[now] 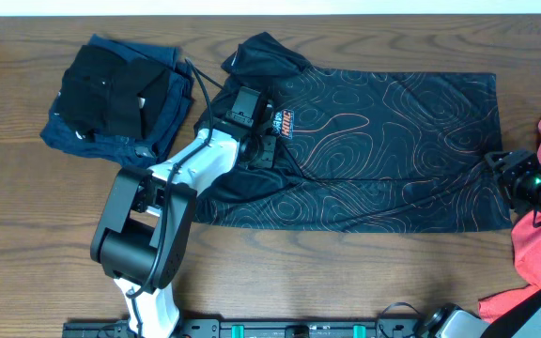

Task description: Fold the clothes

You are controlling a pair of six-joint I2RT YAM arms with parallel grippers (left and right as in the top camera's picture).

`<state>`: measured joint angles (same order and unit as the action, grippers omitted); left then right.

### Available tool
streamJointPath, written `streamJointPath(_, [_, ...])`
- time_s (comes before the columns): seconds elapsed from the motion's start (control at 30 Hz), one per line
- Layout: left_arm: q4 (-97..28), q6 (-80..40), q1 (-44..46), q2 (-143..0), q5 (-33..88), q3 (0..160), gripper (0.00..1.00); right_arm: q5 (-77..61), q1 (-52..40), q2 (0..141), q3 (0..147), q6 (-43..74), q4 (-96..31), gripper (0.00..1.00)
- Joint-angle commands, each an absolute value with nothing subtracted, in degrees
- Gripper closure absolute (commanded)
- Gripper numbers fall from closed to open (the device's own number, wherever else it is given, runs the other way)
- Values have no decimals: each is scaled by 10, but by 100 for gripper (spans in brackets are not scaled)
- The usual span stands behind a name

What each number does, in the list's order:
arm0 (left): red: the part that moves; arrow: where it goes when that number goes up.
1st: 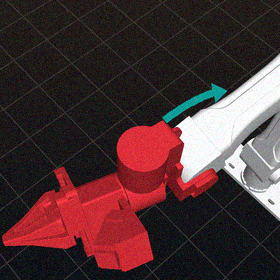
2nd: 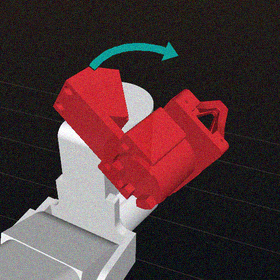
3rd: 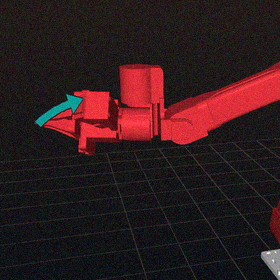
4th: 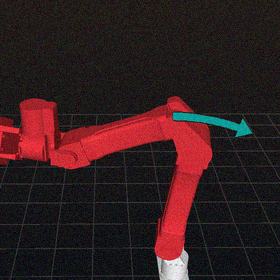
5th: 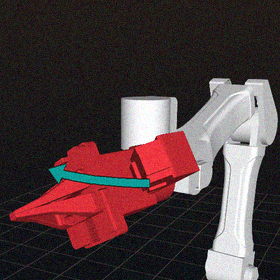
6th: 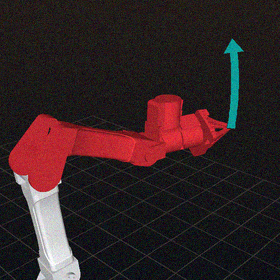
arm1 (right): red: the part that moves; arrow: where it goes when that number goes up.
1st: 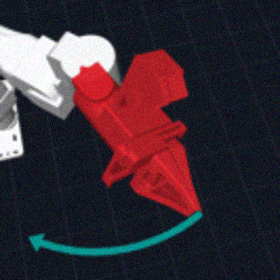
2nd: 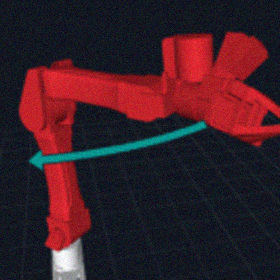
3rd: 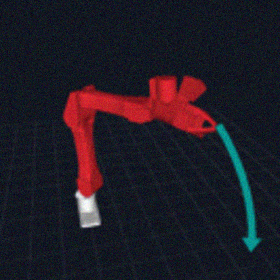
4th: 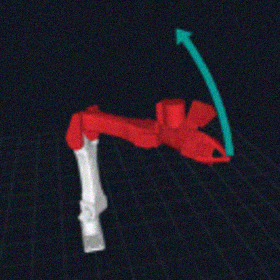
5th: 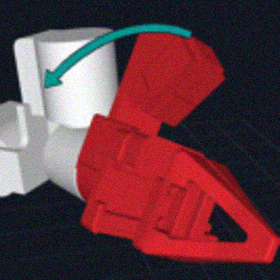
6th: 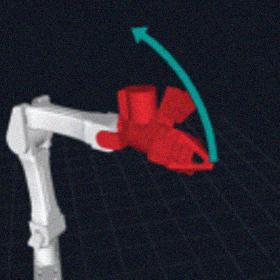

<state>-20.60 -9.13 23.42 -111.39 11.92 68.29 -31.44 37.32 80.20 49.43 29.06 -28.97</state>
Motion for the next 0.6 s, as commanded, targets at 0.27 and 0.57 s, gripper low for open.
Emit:
streamJointPath(0.27, [-187, -105, 235, -1076, 229, 716, 91, -315, 375, 795, 495, 281, -292, 47])
streamJointPath(0.57, [-102, -106, 236, -1076, 229, 716, 93, -306, 375, 795, 495, 280, -292, 46])
